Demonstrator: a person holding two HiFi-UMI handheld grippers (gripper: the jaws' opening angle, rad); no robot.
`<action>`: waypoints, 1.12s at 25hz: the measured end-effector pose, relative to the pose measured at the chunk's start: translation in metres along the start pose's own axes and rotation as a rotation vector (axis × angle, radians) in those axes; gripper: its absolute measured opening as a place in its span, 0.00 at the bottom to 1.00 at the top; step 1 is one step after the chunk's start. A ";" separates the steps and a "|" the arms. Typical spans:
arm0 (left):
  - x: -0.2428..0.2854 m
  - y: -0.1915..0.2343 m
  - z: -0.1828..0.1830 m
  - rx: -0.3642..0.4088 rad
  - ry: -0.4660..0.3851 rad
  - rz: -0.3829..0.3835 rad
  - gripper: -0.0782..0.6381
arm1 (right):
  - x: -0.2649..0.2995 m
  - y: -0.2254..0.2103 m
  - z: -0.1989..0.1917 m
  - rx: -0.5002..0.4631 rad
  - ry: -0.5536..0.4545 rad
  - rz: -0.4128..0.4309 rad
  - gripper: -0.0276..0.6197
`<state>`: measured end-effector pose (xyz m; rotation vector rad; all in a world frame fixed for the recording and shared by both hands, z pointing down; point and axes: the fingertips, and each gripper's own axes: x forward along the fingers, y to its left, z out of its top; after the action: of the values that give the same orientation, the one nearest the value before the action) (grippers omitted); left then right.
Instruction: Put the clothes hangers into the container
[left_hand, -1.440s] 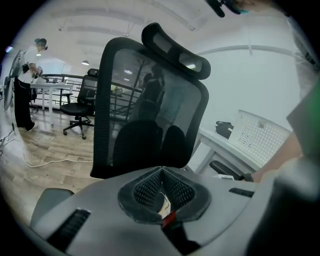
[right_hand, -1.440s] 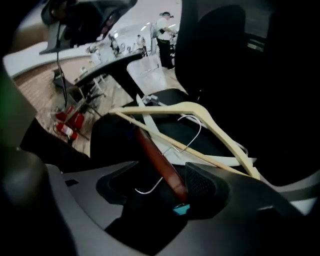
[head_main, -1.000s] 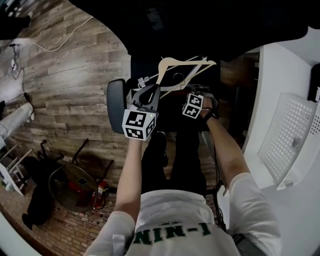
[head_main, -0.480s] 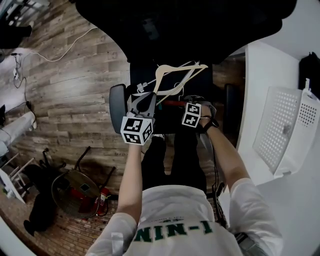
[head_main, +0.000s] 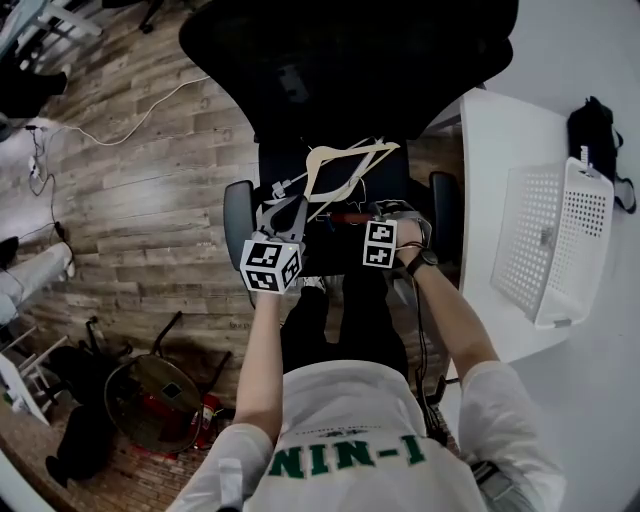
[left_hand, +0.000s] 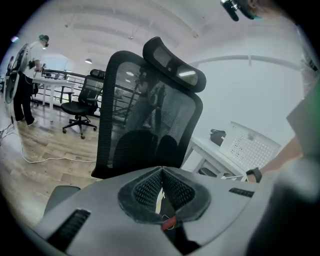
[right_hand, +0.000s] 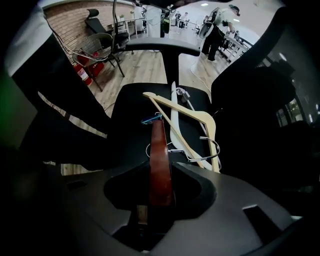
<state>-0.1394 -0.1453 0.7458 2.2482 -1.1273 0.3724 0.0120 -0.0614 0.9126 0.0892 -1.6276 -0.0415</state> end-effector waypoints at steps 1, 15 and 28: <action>-0.002 -0.001 0.002 0.001 -0.003 -0.002 0.11 | -0.007 -0.001 -0.001 0.007 0.000 -0.010 0.27; -0.069 -0.051 0.090 0.069 -0.057 -0.095 0.12 | -0.190 -0.038 -0.010 0.364 -0.123 -0.253 0.28; -0.094 -0.133 0.192 0.253 -0.132 -0.183 0.11 | -0.382 -0.068 -0.029 0.457 -0.231 -0.556 0.28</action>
<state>-0.0919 -0.1424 0.4981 2.6081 -0.9730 0.3100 0.0645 -0.0966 0.5286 0.9150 -1.7725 -0.1080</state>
